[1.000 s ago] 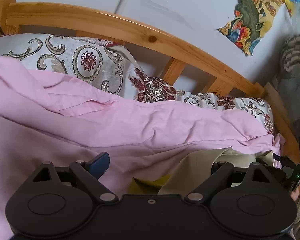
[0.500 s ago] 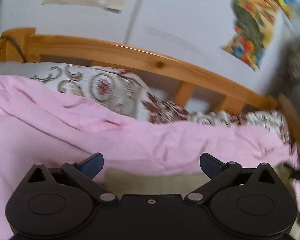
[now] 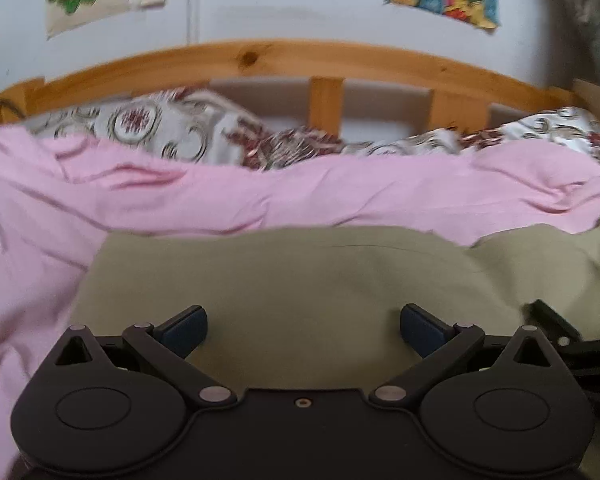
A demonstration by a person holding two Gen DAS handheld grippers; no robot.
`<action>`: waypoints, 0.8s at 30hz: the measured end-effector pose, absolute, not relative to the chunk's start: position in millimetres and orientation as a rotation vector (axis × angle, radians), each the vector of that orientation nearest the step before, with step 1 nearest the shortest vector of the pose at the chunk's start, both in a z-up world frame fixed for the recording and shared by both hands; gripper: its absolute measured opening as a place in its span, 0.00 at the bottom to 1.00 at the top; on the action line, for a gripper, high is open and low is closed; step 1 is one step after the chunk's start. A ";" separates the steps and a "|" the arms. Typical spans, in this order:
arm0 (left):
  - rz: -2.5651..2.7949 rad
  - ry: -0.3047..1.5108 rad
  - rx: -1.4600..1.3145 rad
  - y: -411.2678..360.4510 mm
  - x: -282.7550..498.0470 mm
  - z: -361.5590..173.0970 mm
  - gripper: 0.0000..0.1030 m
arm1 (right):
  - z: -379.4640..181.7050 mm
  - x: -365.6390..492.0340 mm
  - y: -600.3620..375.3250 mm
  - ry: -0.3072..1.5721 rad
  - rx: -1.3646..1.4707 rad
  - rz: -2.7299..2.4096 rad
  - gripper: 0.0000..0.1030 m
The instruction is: Fold large clothes
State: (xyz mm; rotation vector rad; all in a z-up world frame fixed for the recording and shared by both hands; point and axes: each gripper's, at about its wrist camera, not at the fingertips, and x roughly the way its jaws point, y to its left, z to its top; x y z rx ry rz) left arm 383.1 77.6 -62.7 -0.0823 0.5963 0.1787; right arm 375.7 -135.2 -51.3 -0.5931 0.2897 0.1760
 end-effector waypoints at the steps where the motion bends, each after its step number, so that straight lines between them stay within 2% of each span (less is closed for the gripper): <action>1: 0.181 0.596 -0.101 82.4 384.3 -67.2 1.00 | -57.8 379.3 -134.4 0.273 -0.598 0.167 1.00; 8: 0.176 0.517 -0.152 95.8 393.5 -94.9 1.00 | -84.3 379.4 -121.3 0.224 -0.655 0.133 1.00; 16: 0.166 0.521 -0.153 97.8 398.5 -99.4 1.00 | -92.0 391.4 -123.8 0.267 -0.622 0.149 1.00; 19: 0.149 0.524 -0.180 103.1 395.1 -94.8 0.99 | -85.4 393.7 -128.2 0.303 -0.596 0.186 1.00; 24: 0.195 0.526 -0.213 114.0 371.6 -73.9 0.99 | -43.0 367.2 -148.6 0.395 -0.499 0.259 1.00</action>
